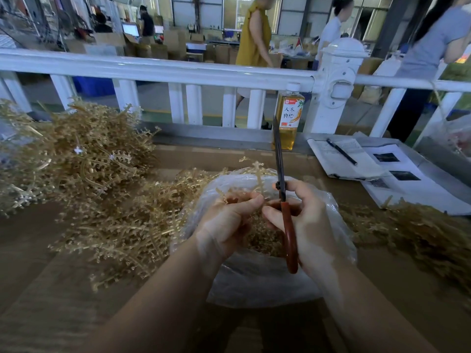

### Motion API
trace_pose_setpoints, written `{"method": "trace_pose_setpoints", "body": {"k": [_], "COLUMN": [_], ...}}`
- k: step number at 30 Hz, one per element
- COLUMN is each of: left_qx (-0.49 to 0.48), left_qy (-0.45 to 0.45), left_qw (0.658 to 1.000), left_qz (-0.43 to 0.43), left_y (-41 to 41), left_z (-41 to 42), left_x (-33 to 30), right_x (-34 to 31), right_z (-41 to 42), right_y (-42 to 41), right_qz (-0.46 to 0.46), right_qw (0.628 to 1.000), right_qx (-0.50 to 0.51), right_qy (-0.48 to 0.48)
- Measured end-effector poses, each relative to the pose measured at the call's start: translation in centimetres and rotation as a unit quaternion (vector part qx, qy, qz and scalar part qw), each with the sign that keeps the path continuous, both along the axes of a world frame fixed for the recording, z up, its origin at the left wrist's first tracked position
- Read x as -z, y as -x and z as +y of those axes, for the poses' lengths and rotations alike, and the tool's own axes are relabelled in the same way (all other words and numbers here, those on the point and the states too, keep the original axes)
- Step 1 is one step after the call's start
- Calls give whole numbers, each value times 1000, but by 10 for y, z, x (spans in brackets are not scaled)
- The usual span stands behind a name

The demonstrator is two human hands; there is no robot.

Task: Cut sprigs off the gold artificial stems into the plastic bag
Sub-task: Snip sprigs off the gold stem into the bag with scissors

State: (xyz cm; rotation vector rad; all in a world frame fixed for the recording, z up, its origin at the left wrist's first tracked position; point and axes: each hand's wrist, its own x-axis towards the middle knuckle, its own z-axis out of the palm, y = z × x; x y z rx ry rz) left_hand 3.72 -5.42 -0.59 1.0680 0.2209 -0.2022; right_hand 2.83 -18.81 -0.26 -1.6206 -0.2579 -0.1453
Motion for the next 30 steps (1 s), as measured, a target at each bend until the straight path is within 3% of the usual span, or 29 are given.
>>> {"method": "trace_pose_setpoints", "body": {"k": [6, 12, 18, 30], "left_qx": [-92, -117, -124, -130], "left_qy": [76, 134, 161, 135], "left_qw": [993, 984, 979, 982], "left_qz": [-4, -19, -8, 22], "left_y": [-6, -11, -16, -17], "left_z": [8, 15, 17, 14], "left_x": [1, -1, 6, 16], "right_x": [7, 10, 12, 24], "right_z": [0, 4, 6, -3], "right_y": [-1, 3, 7, 7], "right_qz": [-17, -34, -80, -109], "right_qw": [992, 974, 928, 903], "right_qx": [38, 42, 45, 35], "right_qy": [116, 221, 361, 415]}}
